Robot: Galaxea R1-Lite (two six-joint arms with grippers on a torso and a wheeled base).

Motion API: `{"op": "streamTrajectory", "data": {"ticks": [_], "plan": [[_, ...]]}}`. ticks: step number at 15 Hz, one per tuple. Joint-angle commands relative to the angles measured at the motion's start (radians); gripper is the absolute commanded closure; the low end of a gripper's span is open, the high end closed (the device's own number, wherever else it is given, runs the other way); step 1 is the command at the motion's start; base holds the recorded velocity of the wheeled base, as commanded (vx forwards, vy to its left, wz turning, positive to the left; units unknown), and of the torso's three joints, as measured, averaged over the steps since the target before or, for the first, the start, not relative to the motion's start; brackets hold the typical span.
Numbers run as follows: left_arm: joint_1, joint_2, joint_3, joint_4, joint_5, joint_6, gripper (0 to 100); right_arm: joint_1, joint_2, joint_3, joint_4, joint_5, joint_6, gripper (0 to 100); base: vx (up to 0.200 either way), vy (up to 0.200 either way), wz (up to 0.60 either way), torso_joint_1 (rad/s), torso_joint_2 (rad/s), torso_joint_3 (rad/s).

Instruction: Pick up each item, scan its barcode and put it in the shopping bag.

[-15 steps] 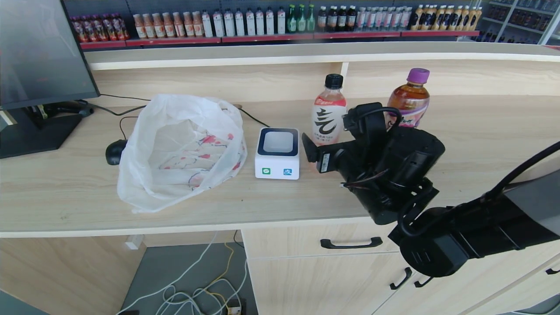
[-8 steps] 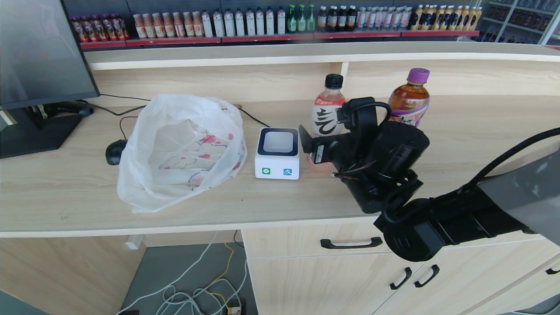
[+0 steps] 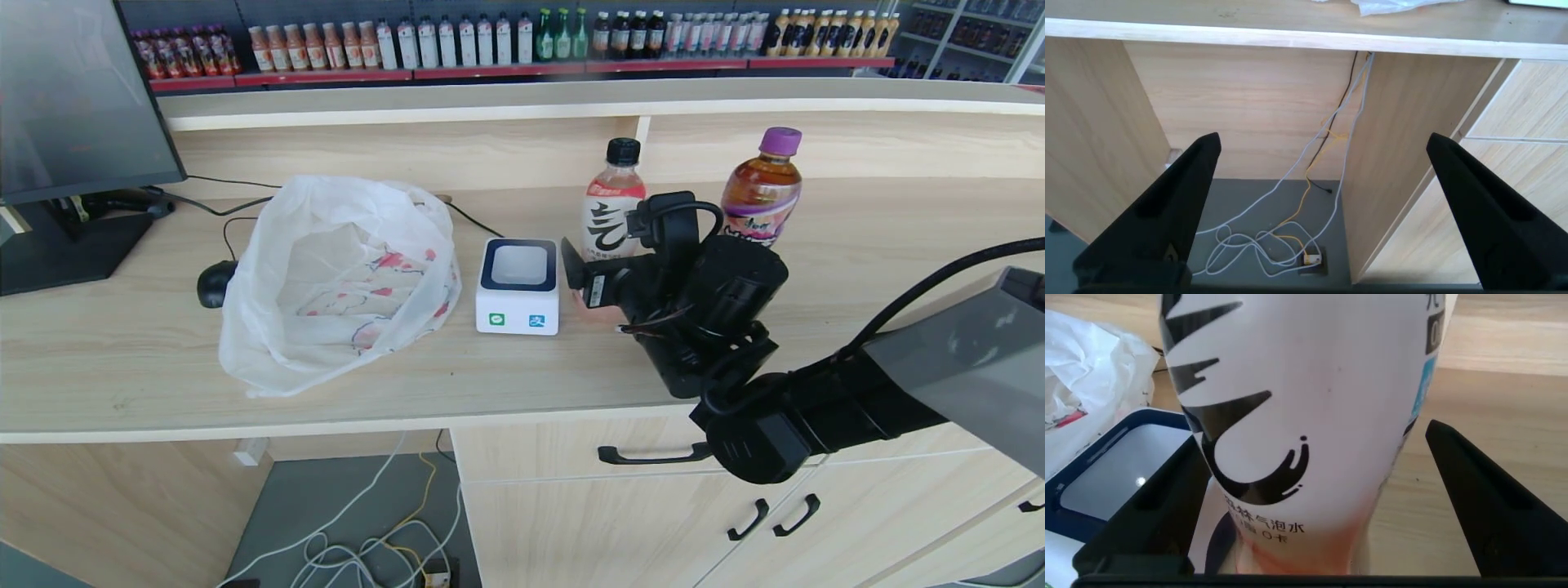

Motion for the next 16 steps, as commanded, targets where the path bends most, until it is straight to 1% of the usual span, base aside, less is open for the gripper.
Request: {"op": "streamTrajectory", "data": {"ticks": [1,11,12,16], "plan": [[0.000,0.001,0.000,0.000,0.000,0.000,0,-0.009,0.013,-0.012,-0.001,0.001,0.000,0,0.000,0.000,0.00,0.000,0.00,0.000],[0.000,0.000,0.000,0.000,0.000,0.000,0,-0.012,0.058,-0.070,-0.027,0.001,-0.009,0,0.000,0.000,0.00,0.000,0.00,0.000],[0.000,0.001,0.000,0.000,0.000,0.000,0,-0.012,0.058,-0.075,-0.029,0.001,-0.009,100,0.000,0.000,0.00,0.000,0.00,0.000],[0.000,0.001,0.000,0.000,0.000,0.000,0,-0.012,0.053,-0.079,-0.035,0.001,-0.009,100,0.000,0.000,0.00,0.000,0.00,0.000]]}}
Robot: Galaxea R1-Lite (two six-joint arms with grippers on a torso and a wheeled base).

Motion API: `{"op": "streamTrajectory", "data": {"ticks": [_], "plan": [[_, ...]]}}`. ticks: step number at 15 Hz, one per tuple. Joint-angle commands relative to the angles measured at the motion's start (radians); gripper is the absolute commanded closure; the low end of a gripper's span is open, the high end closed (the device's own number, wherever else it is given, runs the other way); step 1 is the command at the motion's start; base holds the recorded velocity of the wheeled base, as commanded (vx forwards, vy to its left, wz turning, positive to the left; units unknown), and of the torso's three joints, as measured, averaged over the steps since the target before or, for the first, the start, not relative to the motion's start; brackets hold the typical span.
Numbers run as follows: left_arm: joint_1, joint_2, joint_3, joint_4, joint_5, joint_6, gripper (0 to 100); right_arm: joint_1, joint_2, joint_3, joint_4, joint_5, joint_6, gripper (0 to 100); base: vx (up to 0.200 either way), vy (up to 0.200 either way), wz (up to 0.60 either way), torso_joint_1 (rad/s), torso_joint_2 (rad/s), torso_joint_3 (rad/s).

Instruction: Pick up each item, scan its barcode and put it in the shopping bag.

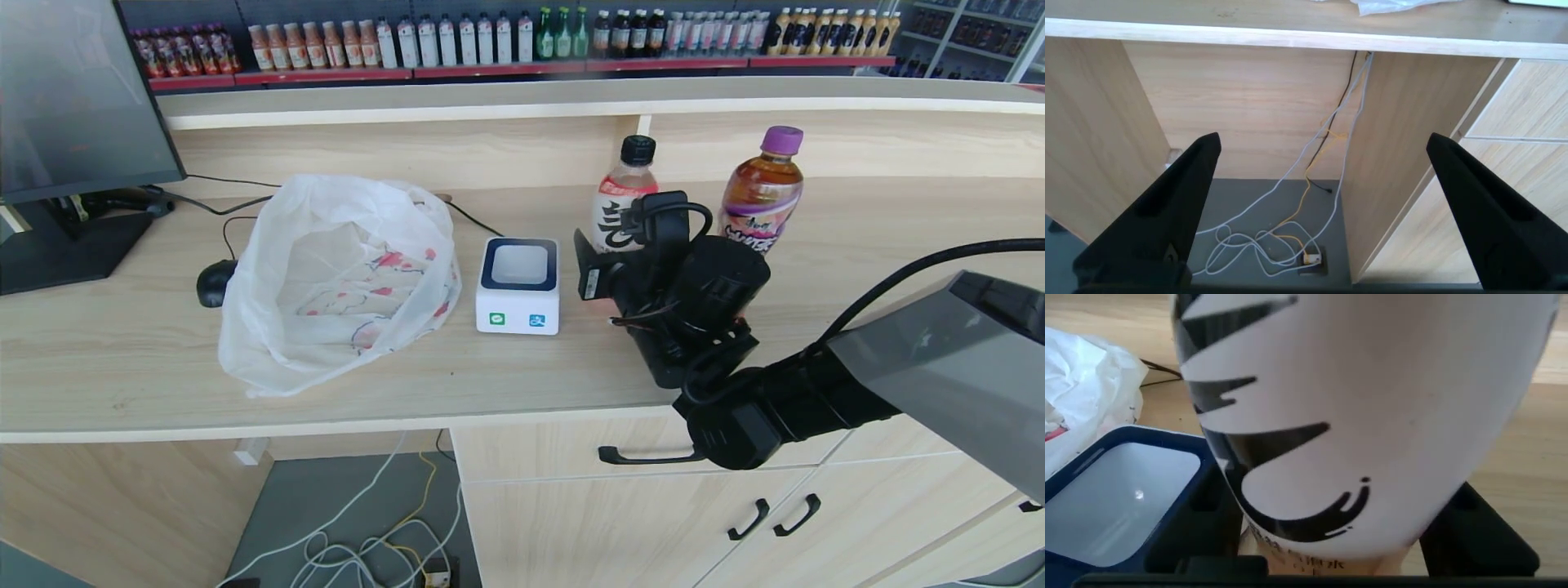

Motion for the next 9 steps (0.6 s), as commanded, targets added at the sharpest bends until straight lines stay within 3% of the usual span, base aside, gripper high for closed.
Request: {"op": "streamTrajectory", "data": {"ticks": [1,9], "plan": [[0.000,0.001,0.000,0.000,0.000,0.000,0,0.001,-0.007,0.000,-0.003,0.001,0.001,100,0.000,0.000,0.00,0.000,0.00,0.000],[0.000,0.000,0.000,0.000,0.000,0.000,0,0.000,-0.040,-0.008,-0.013,0.001,0.004,100,0.000,0.000,0.00,0.000,0.00,0.000]]}}
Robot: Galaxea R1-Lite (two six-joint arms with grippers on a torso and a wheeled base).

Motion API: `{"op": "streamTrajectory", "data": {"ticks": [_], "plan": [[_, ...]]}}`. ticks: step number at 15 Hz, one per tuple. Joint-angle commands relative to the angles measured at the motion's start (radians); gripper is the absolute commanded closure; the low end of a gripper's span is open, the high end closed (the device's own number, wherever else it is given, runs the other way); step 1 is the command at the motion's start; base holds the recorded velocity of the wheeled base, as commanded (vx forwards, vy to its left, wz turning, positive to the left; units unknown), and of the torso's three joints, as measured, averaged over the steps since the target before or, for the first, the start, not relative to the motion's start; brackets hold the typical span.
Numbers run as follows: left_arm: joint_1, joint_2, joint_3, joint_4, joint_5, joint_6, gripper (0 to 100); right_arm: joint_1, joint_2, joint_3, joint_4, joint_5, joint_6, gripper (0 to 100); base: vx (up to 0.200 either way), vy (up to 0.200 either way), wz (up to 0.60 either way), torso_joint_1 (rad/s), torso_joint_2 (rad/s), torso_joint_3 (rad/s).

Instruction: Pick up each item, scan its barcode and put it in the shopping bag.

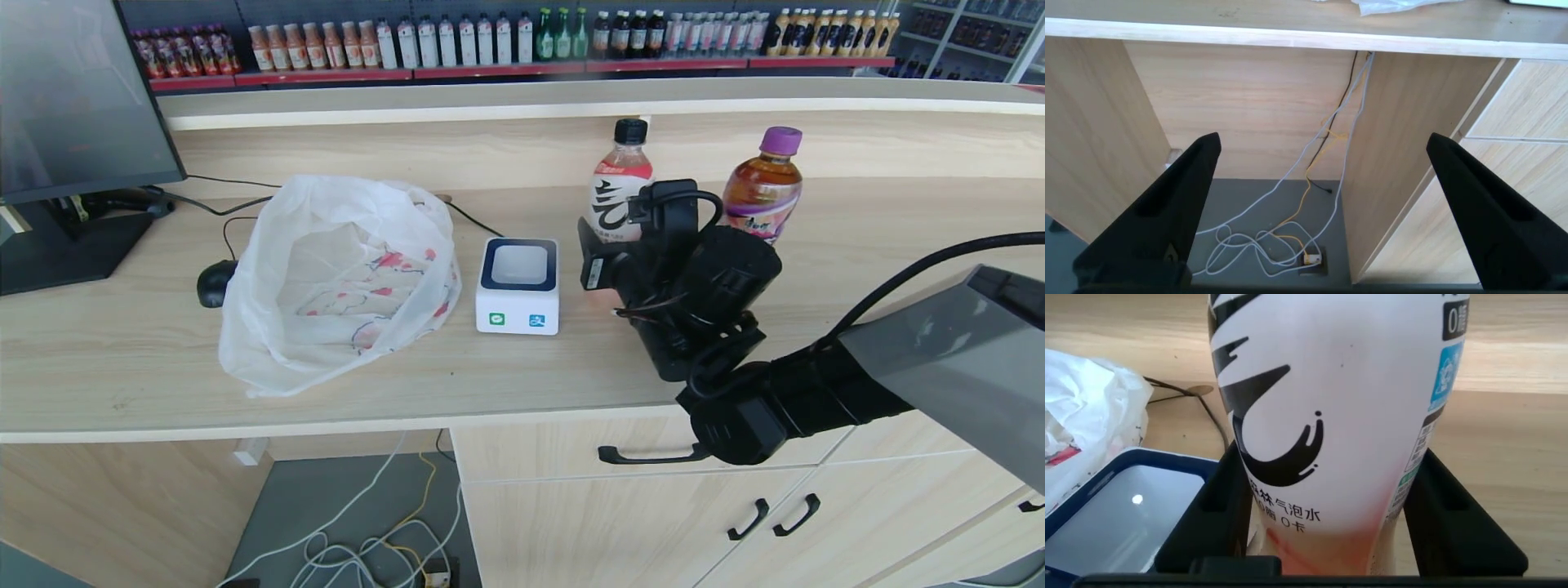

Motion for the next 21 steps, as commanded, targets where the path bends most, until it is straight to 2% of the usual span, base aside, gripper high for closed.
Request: {"op": "streamTrajectory", "data": {"ticks": [1,8,12,16,21], "plan": [[0.000,0.001,0.000,0.000,0.000,0.000,0,-0.001,-0.025,0.001,-0.003,0.000,-0.001,100,0.000,0.000,0.00,0.000,0.00,0.000],[0.000,0.000,0.000,0.000,0.000,0.000,0,0.002,-0.082,0.012,-0.013,-0.009,-0.021,100,0.000,0.000,0.00,0.000,0.00,0.000],[0.000,0.001,0.000,0.000,0.000,0.000,0,0.007,-0.160,0.158,-0.118,-0.009,-0.116,100,0.000,0.000,0.00,0.000,0.00,0.000],[0.000,0.001,0.000,0.000,0.000,0.000,0,0.030,-0.260,0.300,-0.168,-0.011,-0.154,100,0.000,0.000,0.00,0.000,0.00,0.000],[0.000,0.000,0.000,0.000,0.000,0.000,0,0.111,-0.384,0.520,-0.207,-0.009,-0.169,100,0.000,0.000,0.00,0.000,0.00,0.000]]}}
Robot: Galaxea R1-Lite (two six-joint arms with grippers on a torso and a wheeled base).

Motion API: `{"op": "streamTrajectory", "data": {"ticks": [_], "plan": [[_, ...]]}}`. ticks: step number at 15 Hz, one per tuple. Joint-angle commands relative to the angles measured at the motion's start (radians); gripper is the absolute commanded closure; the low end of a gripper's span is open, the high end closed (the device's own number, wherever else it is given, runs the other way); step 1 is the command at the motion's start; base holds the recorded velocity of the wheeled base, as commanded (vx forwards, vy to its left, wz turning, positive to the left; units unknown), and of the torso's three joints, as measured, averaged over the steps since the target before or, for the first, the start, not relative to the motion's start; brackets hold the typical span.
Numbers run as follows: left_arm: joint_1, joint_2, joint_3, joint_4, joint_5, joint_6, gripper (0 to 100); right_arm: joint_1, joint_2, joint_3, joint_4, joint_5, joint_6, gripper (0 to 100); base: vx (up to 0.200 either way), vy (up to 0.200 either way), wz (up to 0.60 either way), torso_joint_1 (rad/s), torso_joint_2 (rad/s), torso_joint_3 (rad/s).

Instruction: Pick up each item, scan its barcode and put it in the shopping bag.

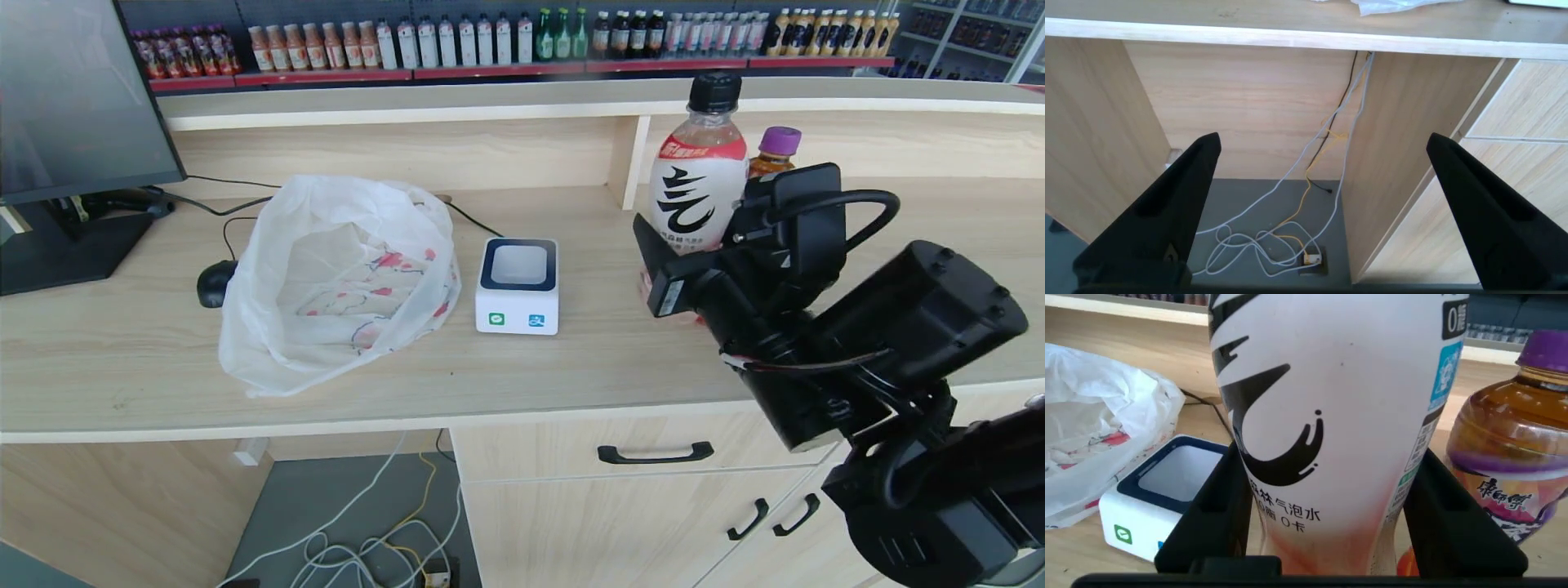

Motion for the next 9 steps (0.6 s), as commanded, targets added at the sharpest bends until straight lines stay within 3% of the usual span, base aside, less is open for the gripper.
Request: {"op": "streamTrajectory", "data": {"ticks": [1,5,9], "plan": [[0.000,0.001,0.000,0.000,0.000,0.000,0,0.063,-0.066,0.119,-0.036,0.001,0.001,100,0.000,0.000,0.00,0.000,0.00,0.000],[0.000,0.000,0.000,0.000,0.000,0.000,0,0.149,-0.145,0.324,-0.048,-0.005,-0.002,100,0.000,0.000,0.00,0.000,0.00,0.000],[0.000,0.001,0.000,0.000,0.000,0.000,0,0.338,-0.248,0.465,-0.048,-0.188,0.014,100,0.000,0.000,0.00,0.000,0.00,0.000]]}}
